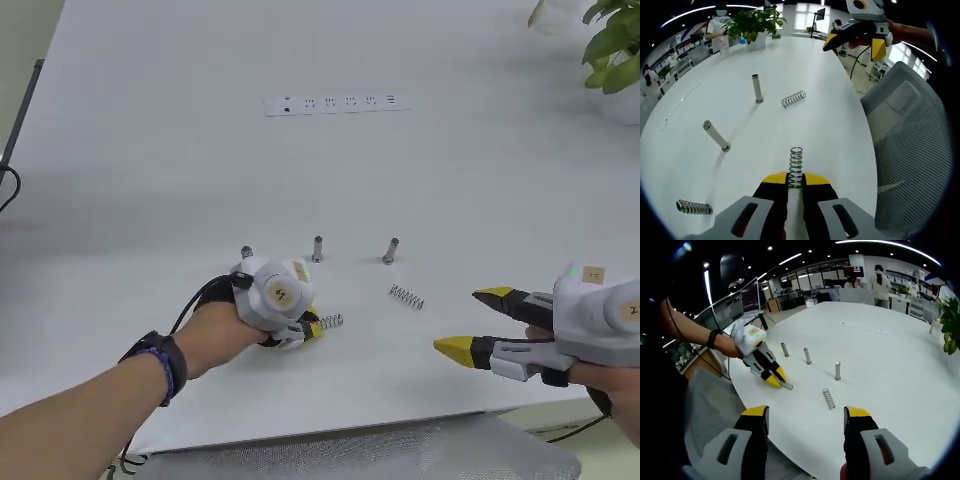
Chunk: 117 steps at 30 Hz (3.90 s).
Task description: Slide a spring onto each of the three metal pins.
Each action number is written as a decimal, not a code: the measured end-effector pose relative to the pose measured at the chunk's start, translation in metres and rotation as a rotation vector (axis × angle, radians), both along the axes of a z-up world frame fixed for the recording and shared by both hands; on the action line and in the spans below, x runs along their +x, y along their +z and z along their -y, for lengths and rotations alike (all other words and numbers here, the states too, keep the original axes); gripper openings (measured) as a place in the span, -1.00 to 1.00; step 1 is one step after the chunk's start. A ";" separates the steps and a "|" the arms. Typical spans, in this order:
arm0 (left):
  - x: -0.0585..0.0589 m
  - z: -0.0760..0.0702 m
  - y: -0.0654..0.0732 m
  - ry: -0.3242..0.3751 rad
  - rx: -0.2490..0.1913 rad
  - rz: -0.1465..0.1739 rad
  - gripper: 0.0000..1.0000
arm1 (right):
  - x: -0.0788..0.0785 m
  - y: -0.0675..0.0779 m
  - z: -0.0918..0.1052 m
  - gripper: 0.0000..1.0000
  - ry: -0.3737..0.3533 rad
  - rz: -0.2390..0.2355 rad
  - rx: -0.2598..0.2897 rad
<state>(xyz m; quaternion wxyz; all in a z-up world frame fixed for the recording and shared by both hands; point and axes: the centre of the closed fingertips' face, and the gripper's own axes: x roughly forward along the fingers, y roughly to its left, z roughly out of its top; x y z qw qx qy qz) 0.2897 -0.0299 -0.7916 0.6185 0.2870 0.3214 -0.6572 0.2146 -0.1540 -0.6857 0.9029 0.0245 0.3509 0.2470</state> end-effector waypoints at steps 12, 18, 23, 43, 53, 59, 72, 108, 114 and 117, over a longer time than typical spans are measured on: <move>-0.004 -0.004 0.002 0.003 0.008 -0.018 -0.95 | -0.001 0.000 0.002 0.17 -0.008 0.002 0.006; -0.002 -0.007 0.009 0.013 -0.007 -0.016 -0.95 | -0.001 -0.001 0.000 0.16 -0.004 0.001 0.010; 0.000 -0.011 0.016 0.021 -0.018 -0.012 -0.95 | 0.000 0.000 -0.002 0.16 0.003 0.004 0.011; 0.009 -0.030 0.052 0.059 -0.081 0.019 -0.95 | 0.008 0.005 -0.014 0.10 0.044 0.019 0.027; 0.004 -0.027 0.074 0.053 -0.123 0.040 -0.95 | 0.010 0.005 -0.029 0.03 0.089 0.027 0.052; -0.003 -0.019 0.084 0.034 -0.144 0.052 -0.95 | 0.011 0.005 -0.037 0.01 0.111 0.030 0.063; -0.024 -0.001 0.105 -0.016 -0.196 0.049 -0.95 | 0.017 0.013 -0.059 -0.09 0.192 0.045 0.085; -0.065 0.025 0.149 -0.215 -0.245 0.124 -0.95 | 0.009 0.052 -0.105 -0.80 0.376 0.118 0.202; -0.065 0.025 0.146 -0.225 -0.237 0.127 -0.95 | 0.007 0.053 -0.108 -0.83 0.388 0.111 0.207; -0.065 0.025 0.144 -0.225 -0.237 0.124 -0.95 | 0.008 0.053 -0.108 -0.84 0.389 0.109 0.207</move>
